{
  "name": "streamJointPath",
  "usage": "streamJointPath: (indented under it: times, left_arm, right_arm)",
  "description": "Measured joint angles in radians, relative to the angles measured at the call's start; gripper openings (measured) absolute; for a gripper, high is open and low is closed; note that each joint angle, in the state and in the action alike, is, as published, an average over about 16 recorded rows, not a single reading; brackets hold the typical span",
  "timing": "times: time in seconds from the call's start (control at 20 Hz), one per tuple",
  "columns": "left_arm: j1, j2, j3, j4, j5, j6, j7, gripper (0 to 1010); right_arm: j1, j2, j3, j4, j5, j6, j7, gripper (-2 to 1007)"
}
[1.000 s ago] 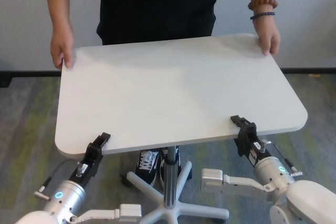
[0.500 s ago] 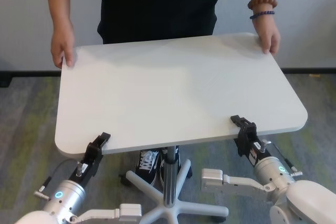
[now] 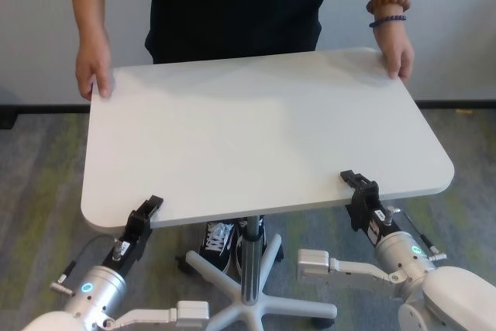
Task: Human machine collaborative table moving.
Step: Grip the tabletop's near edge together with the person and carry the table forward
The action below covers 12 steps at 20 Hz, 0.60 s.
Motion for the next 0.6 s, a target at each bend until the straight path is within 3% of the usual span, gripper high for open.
streamJointPath:
  times: [0.6]
  left_arm:
    - [0.000,0.000,0.000,0.000,0.000,0.000,0.000,294]
  right_arm:
    - [0.000,0.000,0.000,0.000,0.000,0.000,0.000,222]
